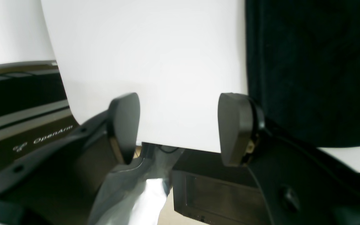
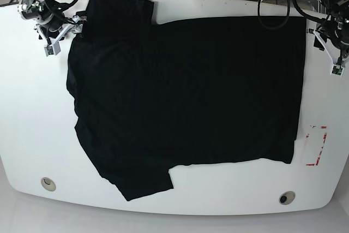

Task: Layout the t-shirt on the table in an organized manner, then fold the t-shirt properly
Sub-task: 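Hold the shirt corners with both grippers at the table edge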

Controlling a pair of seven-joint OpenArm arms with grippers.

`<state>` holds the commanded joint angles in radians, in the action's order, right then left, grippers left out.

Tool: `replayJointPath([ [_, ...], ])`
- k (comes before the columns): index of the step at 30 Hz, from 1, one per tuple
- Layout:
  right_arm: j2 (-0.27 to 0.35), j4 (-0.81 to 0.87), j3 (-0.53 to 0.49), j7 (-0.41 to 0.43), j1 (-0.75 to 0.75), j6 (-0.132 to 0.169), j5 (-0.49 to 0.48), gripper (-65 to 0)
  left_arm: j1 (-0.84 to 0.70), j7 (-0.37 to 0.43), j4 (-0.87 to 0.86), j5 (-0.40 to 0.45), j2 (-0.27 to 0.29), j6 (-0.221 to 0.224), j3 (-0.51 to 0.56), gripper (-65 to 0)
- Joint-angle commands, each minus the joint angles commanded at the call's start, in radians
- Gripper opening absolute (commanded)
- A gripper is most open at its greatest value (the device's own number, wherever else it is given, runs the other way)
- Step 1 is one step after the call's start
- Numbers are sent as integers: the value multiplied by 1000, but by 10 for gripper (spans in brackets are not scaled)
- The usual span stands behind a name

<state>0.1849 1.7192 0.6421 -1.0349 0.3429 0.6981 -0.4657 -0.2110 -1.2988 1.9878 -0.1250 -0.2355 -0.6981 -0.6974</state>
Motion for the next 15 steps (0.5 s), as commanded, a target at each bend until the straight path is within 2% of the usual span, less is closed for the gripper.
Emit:
replayJointPath([
  [7,-26,-5,-3,0,0,0,5,-136,0,0,0,0,0,0,0,-279],
  [9,-26,-5,-3,0,0,0,5,-160,0,0,0,0,-2,0,0,-279],
  [12,-26,-5,-3,0,-2,0,5,-247,0,0,0,0,-2,0,-3,-279],
  [14,-26,-6,-3,0,-2,0,5,-336,-2,0,0,0,-2,0,-5,-279],
  [15,-26,-6,-3,0,-2,0,5,-419,-3,0,0,0,-2,0,-5,-279],
])
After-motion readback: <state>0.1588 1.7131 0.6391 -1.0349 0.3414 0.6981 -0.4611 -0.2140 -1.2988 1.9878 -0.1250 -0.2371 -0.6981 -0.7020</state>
